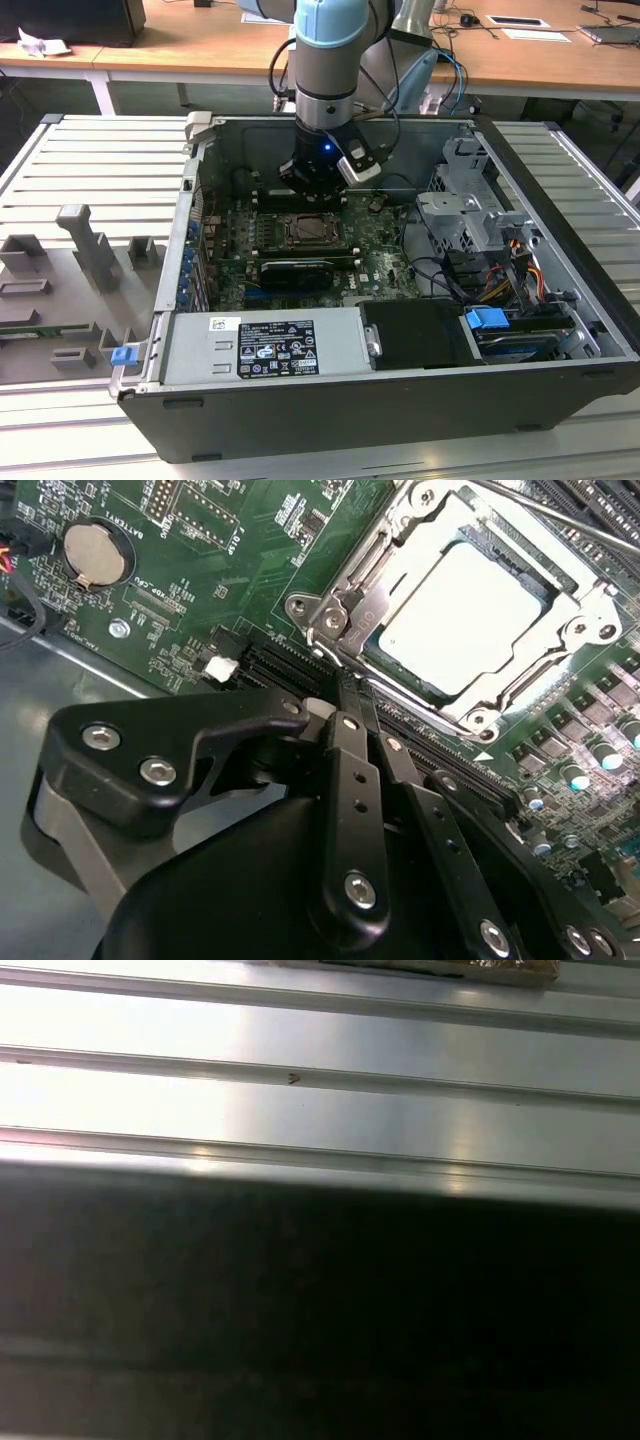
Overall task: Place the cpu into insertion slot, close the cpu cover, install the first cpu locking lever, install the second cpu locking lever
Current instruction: 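Install the first cpu locking lever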
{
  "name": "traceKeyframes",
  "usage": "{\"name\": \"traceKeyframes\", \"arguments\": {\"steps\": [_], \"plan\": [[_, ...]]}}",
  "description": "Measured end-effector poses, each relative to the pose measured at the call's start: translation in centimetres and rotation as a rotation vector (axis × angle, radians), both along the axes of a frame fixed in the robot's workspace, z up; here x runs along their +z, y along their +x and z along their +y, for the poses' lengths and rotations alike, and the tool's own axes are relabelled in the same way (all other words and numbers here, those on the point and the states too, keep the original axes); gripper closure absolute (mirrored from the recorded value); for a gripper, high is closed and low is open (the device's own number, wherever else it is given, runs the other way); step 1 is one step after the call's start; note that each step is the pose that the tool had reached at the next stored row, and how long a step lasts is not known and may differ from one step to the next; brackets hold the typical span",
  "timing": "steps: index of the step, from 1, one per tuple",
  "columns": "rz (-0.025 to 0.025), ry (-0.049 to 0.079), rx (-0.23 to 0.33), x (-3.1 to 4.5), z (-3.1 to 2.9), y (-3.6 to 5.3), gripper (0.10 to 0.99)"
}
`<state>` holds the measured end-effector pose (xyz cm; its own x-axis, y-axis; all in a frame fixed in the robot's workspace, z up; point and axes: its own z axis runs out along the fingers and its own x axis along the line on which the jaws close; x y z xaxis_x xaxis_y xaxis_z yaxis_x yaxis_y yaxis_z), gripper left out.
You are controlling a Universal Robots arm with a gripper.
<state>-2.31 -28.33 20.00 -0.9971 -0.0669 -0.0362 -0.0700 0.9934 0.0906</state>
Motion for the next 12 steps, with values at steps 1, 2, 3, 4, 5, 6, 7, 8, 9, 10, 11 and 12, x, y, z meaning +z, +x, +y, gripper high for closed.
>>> {"name": "traceKeyframes", "arguments": {"steps": [1,2,3,4,5,6,7,8,9,10,11,12], "plan": [[0.0001,0.005,0.0,0.0,0.0,-0.01,0.98],[0.0001,0.008,0.0,-0.01,0.0,-0.01,0.98],[0.0,0.009,0.0,-0.01,0.01,0.0,0.98],[0.0,0.009,0.0,-0.01,0.01,0.0,0.98],[-0.0004,0.01,0.0,0.13,0.02,0.01,0.98],[-0.0004,0.01,0.0,0.47,0.03,0.01,0.98],[-0.0001,0.009,0.0,0.88,0.01,-0.03,0.98],[-0.0001,0.009,0.0,1.6,0.0,-0.07,0.98],[0.0,0.009,0.0,2.1,0.0,-0.14,0.98],[0.0,0.009,0.0,2.4,0.0,-0.27,0.98],[-0.0009,0.01,0.0,2.63,0.0,-0.63,0.98],[-0.002,0.012,0.0,2.69,0.0,-0.93,0.98]]}}
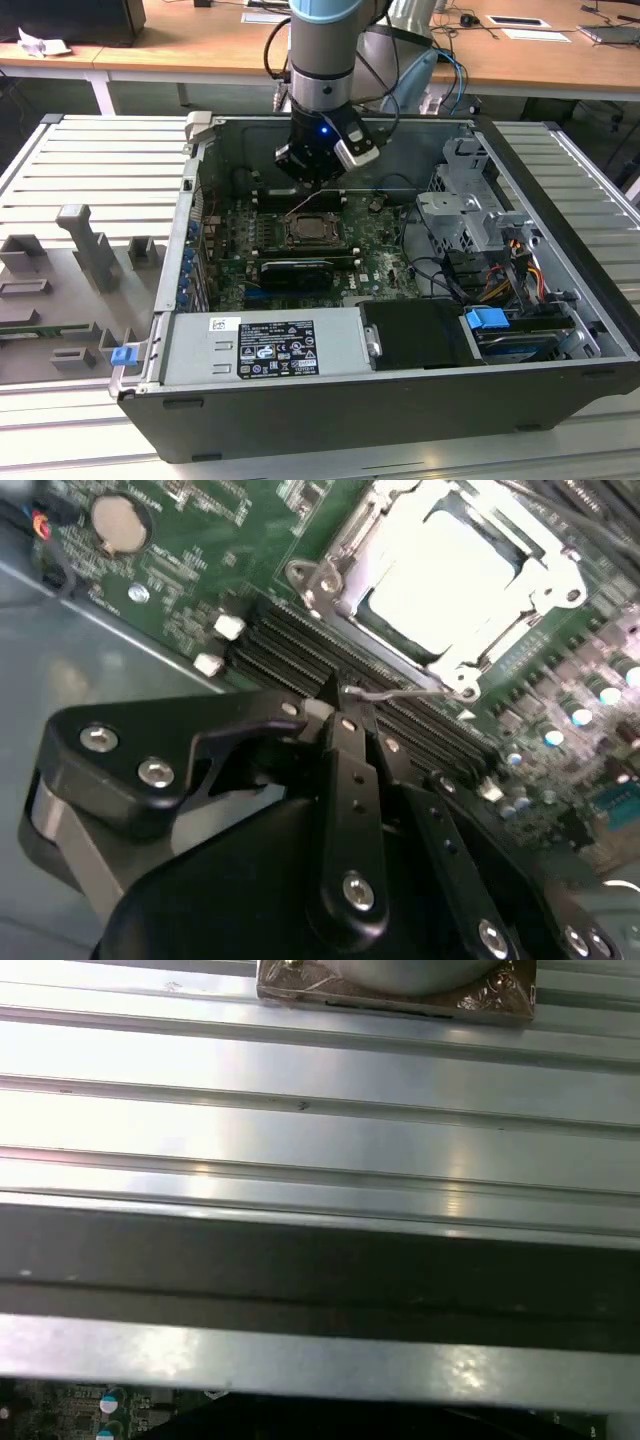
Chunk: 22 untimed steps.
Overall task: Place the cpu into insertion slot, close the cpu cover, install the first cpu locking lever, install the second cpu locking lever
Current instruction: 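Install the first cpu locking lever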
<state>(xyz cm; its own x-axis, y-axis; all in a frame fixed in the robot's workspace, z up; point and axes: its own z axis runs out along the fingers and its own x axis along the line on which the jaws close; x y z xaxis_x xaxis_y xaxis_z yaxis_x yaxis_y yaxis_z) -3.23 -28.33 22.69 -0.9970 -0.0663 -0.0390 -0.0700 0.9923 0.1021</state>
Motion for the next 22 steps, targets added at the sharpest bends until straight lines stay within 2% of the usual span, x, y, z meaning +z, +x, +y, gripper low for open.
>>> {"name": "traceKeyframes", "arguments": {"steps": [5,10,14,18,22], "plan": [[-0.0011,0.002,0.0,-0.01,0.0,-0.9,0.98],[-0.001,0.008,0.0,-0.12,0.01,-1.07,0.98],[-0.0011,0.009,0.001,0.29,0.06,-1.26,0.98],[-0.0011,0.01,0.001,1.31,0.08,-1.38,0.98],[-0.001,0.018,0.002,1.38,0.11,-1.41,0.98]]}}
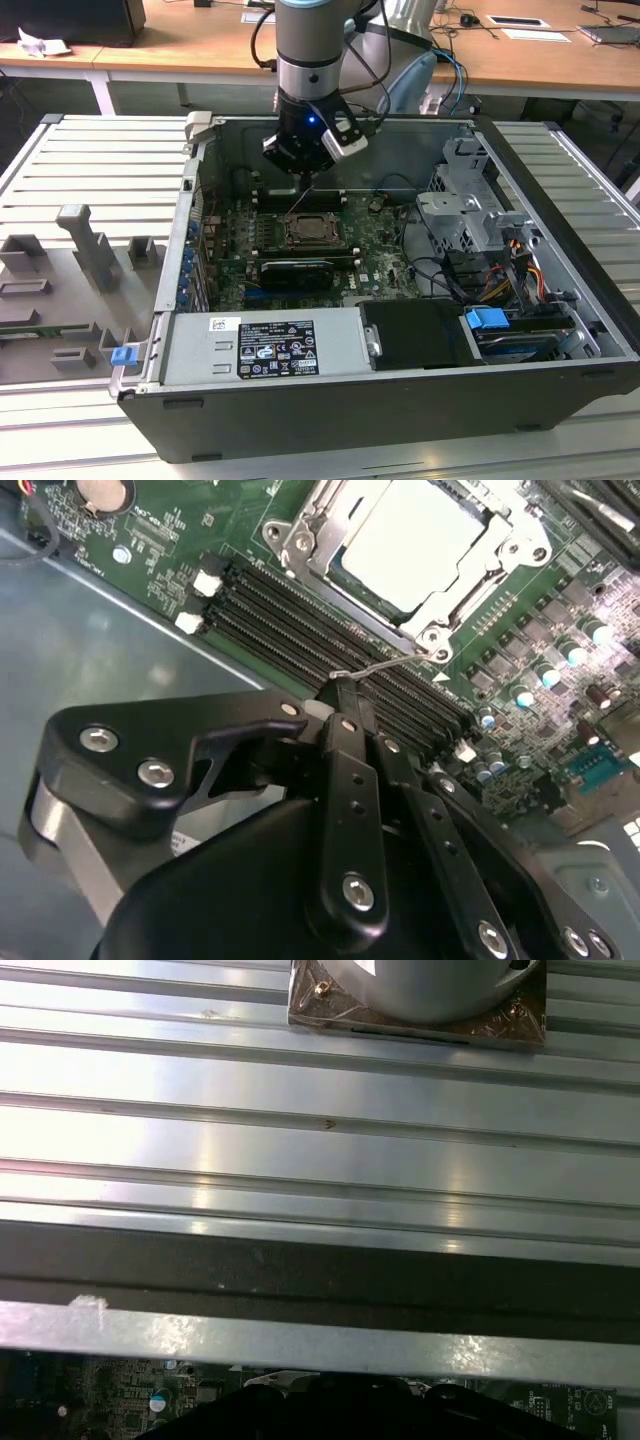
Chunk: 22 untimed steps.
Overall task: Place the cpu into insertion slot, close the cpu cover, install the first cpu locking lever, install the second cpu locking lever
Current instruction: 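Install the first cpu locking lever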
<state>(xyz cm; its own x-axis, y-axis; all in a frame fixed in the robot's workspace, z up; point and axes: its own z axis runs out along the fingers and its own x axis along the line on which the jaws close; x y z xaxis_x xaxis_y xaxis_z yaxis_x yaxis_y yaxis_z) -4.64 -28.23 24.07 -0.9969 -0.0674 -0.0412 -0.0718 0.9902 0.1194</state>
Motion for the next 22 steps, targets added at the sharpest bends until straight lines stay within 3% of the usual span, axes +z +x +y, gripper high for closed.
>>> {"name": "traceKeyframes", "arguments": {"steps": [2,6,9,11,14,17,22], "plan": [[-0.0002,0.006,0.001,-0.01,0.02,-0.11,0.98],[0.0,0.006,0.0,-0.02,0.02,-0.7,0.98],[0.0,-0.002,0.001,-0.09,-0.06,-0.63,0.98],[-0.0001,-0.011,0.001,-0.32,-0.2,-0.42,0.98],[0.0,-0.011,0.001,-1.15,-0.71,0.04,0.98],[0.0013,-0.011,0.0,-1.37,-0.71,0.82,0.98],[0.0012,-0.012,0.001,-1.66,-0.71,1.27,0.98]]}}
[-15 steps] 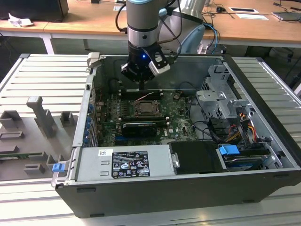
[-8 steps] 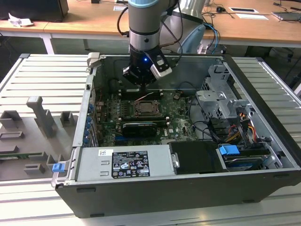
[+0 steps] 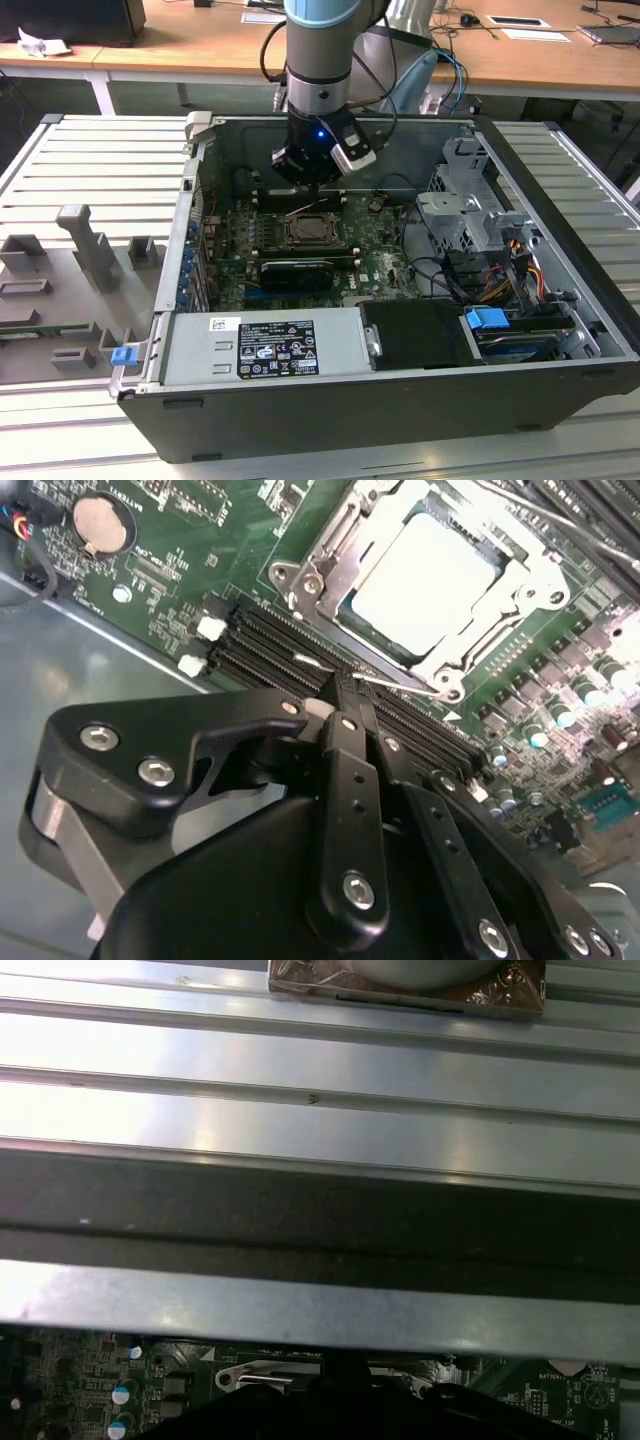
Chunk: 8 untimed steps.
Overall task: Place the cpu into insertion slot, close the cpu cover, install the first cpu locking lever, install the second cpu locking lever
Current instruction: 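Install the first cpu locking lever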
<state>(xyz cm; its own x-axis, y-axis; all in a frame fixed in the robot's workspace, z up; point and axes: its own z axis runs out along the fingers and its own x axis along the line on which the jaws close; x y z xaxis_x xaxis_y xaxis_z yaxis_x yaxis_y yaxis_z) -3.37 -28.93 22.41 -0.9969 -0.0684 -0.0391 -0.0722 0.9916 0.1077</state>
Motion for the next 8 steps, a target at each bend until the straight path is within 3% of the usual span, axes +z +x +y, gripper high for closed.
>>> {"name": "traceKeyframes", "arguments": {"steps": [8], "plan": [[0.0,0.0,0.0,-0.51,-0.12,0.52,0.98]]}}
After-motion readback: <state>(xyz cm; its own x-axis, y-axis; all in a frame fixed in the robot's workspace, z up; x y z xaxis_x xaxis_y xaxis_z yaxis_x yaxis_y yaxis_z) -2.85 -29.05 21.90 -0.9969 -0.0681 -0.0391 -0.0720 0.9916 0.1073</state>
